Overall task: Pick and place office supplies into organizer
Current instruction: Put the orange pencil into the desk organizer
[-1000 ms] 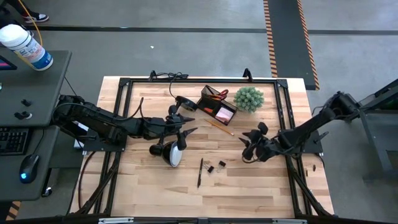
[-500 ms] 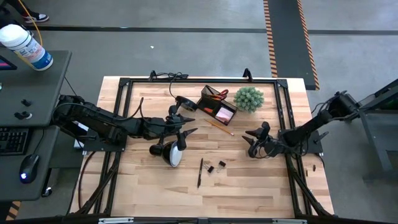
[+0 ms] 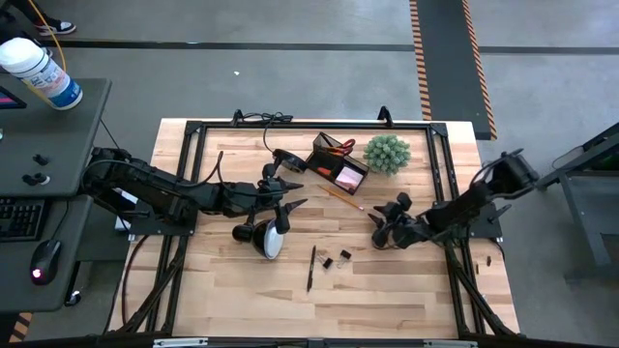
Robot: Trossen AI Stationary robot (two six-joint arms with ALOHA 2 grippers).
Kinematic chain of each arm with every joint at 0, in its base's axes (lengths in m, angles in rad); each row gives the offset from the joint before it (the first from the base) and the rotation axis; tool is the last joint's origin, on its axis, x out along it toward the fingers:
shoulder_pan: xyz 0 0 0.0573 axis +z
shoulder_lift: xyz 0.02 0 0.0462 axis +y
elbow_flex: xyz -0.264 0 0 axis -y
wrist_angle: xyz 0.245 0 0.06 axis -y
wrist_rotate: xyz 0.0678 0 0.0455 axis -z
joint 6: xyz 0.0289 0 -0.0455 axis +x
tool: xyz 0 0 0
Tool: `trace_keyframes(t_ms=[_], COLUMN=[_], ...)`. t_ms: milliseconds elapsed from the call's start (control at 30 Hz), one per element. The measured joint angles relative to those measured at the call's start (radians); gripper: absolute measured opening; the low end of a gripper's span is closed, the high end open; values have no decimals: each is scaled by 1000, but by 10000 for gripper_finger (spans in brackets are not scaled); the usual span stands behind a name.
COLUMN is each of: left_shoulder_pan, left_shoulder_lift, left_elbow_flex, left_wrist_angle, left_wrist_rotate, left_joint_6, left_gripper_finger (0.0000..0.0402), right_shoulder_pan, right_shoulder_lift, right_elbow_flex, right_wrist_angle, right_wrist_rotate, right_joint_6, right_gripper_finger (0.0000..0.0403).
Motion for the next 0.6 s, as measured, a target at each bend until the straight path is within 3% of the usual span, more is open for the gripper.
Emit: trace_keyframes(t_ms=[333,600], left_shoulder_pan=[0,0], left_shoulder_lift=[0,0], left_elbow_flex=[0,0], left_wrist_angle=[-2,-2], left_wrist_rotate=[0,0], left_joint_6=[2,4], left_gripper_finger=[184,184], right_shoulder_pan=[-75,-108], right_shoulder_lift=[145,168], right_elbow_flex=[35,41], right_wrist_angle=[120,148], right_wrist_rotate=[-81,-109], right_joint_6=[-41,-74], right_gripper_finger=[130,130])
